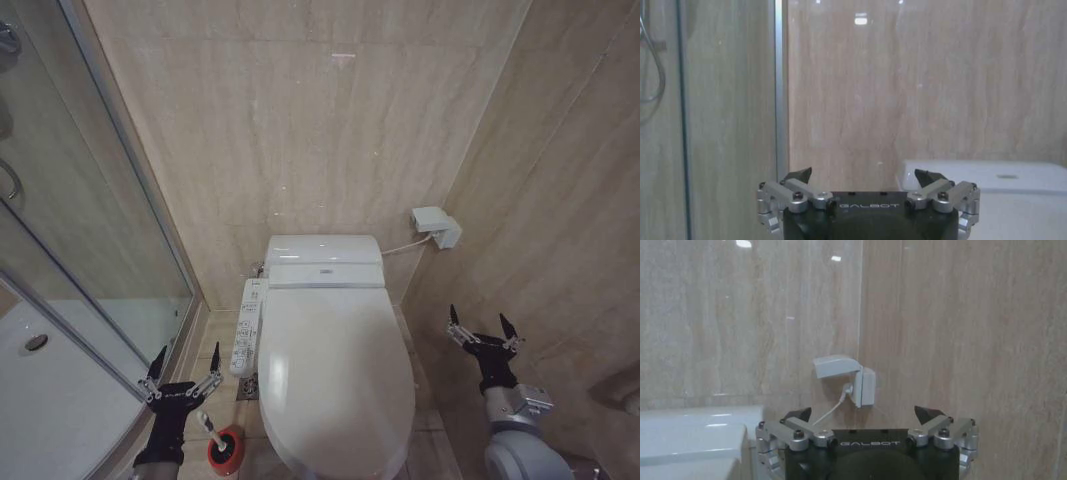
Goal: Open the toilet lid, clean the toilet bowl with a toilet brush, close the toilet lid, and flush.
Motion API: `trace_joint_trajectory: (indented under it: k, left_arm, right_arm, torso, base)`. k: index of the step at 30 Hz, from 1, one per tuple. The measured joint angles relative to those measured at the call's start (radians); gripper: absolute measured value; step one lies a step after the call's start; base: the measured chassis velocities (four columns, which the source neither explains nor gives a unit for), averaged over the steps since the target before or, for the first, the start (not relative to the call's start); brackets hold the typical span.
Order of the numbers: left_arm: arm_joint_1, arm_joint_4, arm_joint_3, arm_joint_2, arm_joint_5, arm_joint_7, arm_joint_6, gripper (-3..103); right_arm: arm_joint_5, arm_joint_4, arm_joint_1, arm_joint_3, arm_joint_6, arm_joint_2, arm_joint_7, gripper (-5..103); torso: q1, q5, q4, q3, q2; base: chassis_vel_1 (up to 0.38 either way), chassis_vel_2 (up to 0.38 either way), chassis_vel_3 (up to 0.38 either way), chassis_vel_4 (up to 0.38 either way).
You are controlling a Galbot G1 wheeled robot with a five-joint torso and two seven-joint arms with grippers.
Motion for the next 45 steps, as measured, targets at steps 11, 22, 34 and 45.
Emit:
trace_joint_trajectory:
  k: [11, 22, 34, 45]
  left_arm:
    - [-0.27, 0.127, -0.026, 0.006, -0.103, 0.035, 0.264, 100]
    - [-0.218, 0.06, -0.04, 0.004, 0.026, 0.04, 0.124, 100]
    - [-0.195, 0.067, -0.057, -0.007, 0.028, 0.055, 0.062, 100]
    - [-0.2, 0.094, -0.05, -0.015, 0.029, 0.053, 0.054, 100]
  right_arm:
    - [0.0, 0.0, 0.0, 0.0, 0.0, 0.0, 0.0, 100]
    - [0.0, 0.0, 0.0, 0.0, 0.0, 0.0, 0.0, 100]
    - [0.0, 0.0, 0.0, 0.0, 0.0, 0.0, 0.0, 100]
    - [0.0, 0.0, 0.0, 0.0, 0.0, 0.0, 0.0, 100]
  torso:
    - [0.0, -0.0003, -0.0011, 0.0, 0.0]
    - [0.0, 0.0001, 0.0, 0.0, 0.0]
    - [0.0, 0.0, -0.0002, 0.0, 0.0]
    - [0.0, 0.0, -0.0002, 0.0, 0.0]
  base:
    - [0.0, 0.0, 0.0, 0.0]
    - [0.0, 0.0, 0.0, 0.0]
    - [0.0, 0.0, 0.0, 0.0]
    - [0.0, 0.0, 0.0, 0.0]
